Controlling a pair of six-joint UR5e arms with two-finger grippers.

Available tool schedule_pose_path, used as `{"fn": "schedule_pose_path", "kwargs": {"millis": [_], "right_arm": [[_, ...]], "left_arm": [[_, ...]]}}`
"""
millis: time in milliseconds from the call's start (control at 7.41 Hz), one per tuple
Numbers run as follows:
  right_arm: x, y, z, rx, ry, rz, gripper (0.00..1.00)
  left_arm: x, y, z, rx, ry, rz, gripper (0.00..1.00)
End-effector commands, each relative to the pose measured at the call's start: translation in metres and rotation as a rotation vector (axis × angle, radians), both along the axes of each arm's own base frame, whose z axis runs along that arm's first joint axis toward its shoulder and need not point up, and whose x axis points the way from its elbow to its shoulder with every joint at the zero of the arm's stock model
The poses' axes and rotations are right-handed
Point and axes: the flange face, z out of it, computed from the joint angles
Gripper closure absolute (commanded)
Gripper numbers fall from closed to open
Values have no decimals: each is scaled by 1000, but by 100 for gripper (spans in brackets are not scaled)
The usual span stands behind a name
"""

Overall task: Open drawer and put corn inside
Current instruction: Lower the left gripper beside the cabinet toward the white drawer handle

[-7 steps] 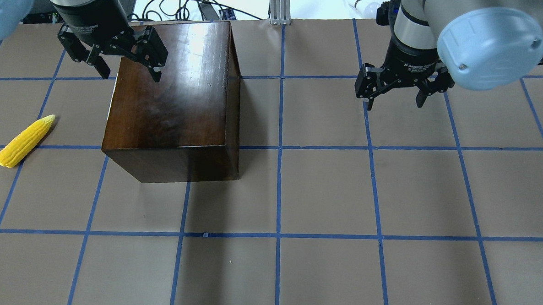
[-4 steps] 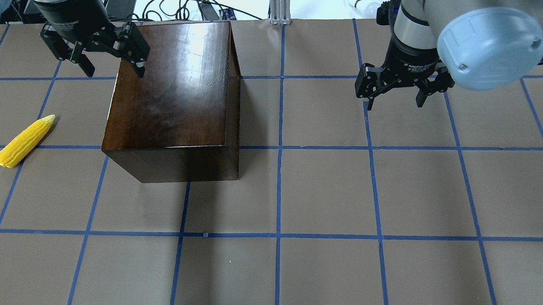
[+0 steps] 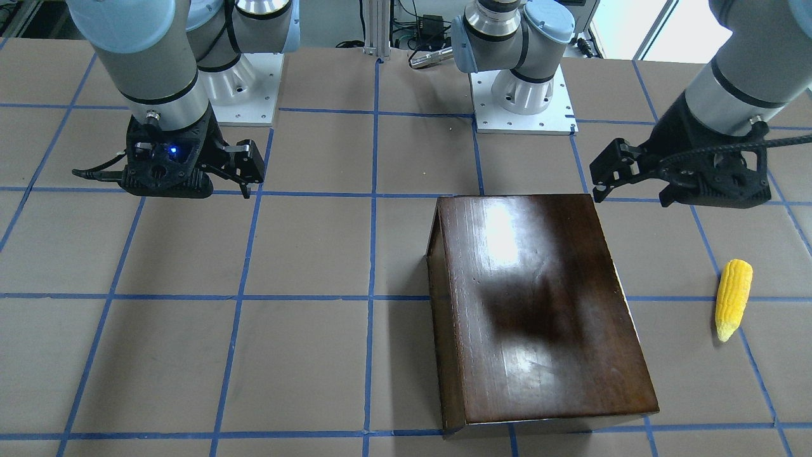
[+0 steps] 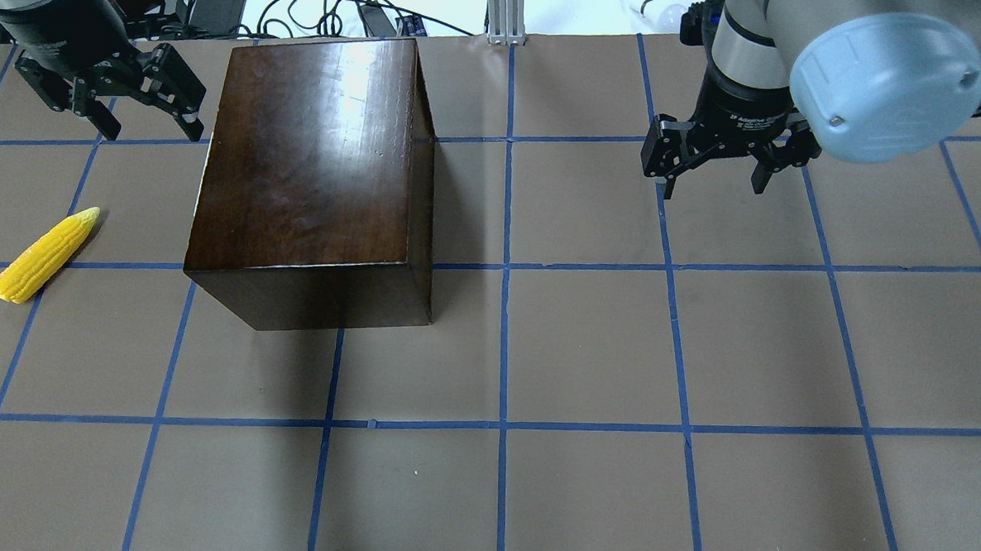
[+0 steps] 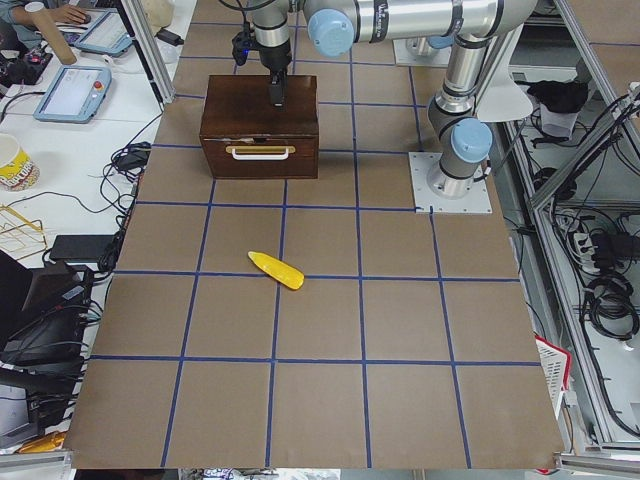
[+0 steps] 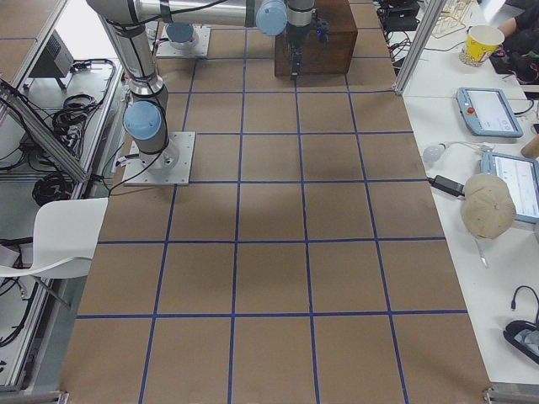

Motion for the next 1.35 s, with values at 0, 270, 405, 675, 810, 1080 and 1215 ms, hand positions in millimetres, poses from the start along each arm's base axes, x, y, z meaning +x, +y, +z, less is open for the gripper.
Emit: {"fn": "schedule_pose_path", "kwargs": {"millis": [0, 270, 405, 675, 810, 1080, 1215], "right_arm": [[0, 0, 0, 0, 0, 0, 0], [0, 0, 0, 0, 0, 0, 0], [0, 0, 0, 0, 0, 0, 0], [0, 0, 0, 0, 0, 0, 0], [0, 0, 0, 0, 0, 0, 0], [0, 0, 0, -1, 0, 0, 0], [0, 0, 0, 0, 0, 0, 0]], "left_arm": [[53, -16, -30, 23, 36, 16, 0], [88, -33, -59, 13, 122, 75, 0], [101, -38, -72, 17, 130, 46, 0], [117, -46, -92, 14, 175, 73, 0], [121, -52, -102, 18, 178, 79, 0], [127, -64, -125, 14, 178, 87, 0], [127, -67, -136, 18, 195, 94, 0]]}}
